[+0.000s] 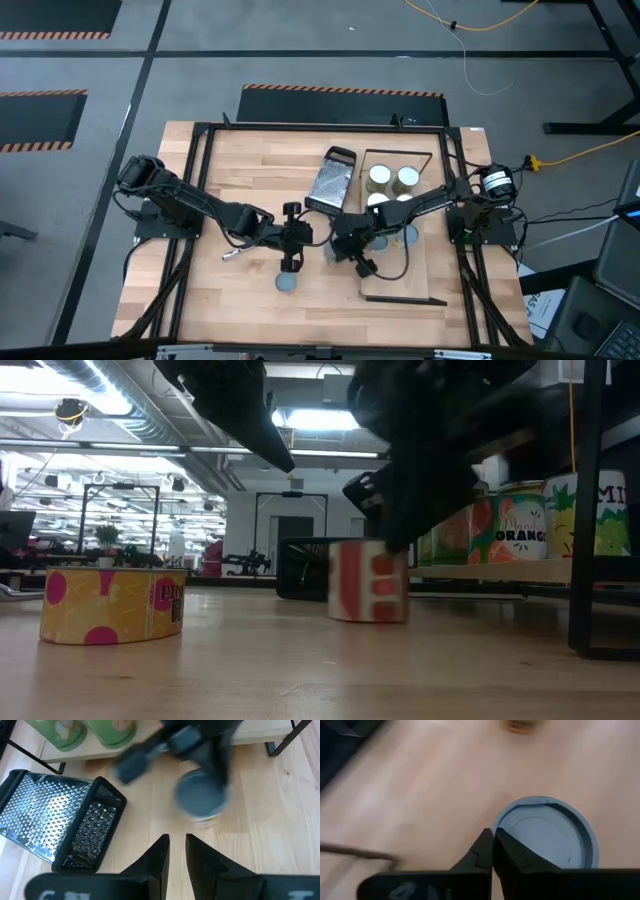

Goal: Pick and place cans onto a shelf
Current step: Put the canned diced tomatoes on the shelf

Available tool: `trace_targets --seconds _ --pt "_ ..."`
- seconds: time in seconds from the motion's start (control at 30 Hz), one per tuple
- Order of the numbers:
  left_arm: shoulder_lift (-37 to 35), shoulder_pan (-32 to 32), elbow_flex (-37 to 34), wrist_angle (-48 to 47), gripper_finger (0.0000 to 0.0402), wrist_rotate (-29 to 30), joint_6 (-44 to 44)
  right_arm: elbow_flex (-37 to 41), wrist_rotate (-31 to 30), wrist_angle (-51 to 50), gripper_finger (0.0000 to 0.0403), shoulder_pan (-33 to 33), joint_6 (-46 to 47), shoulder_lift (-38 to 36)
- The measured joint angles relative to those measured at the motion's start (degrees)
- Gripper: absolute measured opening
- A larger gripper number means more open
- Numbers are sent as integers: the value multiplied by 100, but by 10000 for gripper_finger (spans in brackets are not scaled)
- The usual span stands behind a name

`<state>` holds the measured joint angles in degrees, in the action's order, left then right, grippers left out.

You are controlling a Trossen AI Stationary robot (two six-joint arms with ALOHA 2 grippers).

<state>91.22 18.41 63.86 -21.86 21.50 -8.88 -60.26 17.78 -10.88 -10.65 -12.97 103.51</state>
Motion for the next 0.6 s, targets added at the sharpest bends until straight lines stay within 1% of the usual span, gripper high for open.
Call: trace_targets --seconds 0.07,0.13,0.33,0.5,0.6 --pt "0 0 0 -1 55 0 0 1 491 3 14 -35 -81 1" --pt "0 0 0 -1 55 0 0 1 658 0 15 -64 -65 1" --pt "0 0 0 -1 55 0 0 1 459 28 22 -81 431 1" --pt "0 0 0 -1 55 0 0 6 438 0 49 -81 683 1" --pt "0 0 0 -1 55 0 0 6 435 3 56 -79 878 1"
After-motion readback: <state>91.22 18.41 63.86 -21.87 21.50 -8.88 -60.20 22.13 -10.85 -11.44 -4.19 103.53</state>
